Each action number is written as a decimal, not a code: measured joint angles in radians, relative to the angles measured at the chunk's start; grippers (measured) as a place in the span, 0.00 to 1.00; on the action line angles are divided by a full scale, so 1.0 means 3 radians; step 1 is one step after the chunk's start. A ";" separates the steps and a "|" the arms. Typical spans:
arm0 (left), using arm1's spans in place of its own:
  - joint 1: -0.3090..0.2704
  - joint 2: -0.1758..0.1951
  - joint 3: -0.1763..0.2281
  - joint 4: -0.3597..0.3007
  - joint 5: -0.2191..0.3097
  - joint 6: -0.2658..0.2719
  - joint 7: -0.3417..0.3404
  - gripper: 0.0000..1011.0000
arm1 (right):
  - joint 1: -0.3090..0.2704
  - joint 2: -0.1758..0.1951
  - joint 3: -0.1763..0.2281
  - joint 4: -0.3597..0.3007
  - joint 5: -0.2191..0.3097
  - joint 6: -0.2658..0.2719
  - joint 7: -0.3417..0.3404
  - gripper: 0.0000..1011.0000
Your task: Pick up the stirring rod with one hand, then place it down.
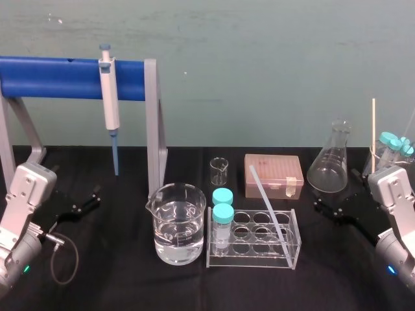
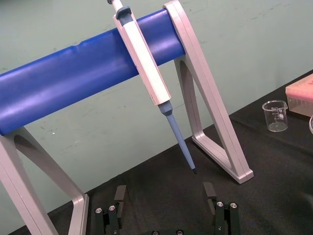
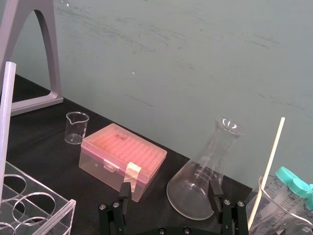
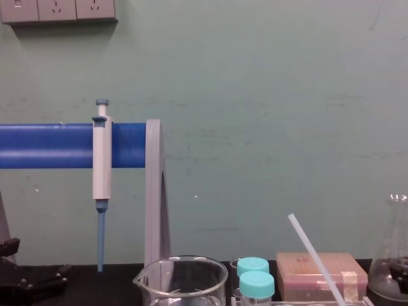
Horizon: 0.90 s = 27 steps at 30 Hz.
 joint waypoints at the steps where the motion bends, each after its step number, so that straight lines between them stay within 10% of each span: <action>1: 0.0000 0.0000 0.0000 0.0000 0.0000 0.0000 0.0000 0.99 | 0.0000 0.0000 0.0000 0.0000 0.0000 0.0000 0.0000 0.99; 20: 0.0000 0.0000 0.0000 0.0000 0.0000 0.0000 0.0000 0.99 | -0.0010 -0.0007 0.0048 -0.0017 0.0006 0.0097 0.0038 0.99; 27: 0.0000 0.0000 0.0000 0.0000 0.0000 0.0000 0.0000 0.99 | -0.0168 0.0070 0.0167 -0.0354 0.0227 0.0278 0.0311 0.99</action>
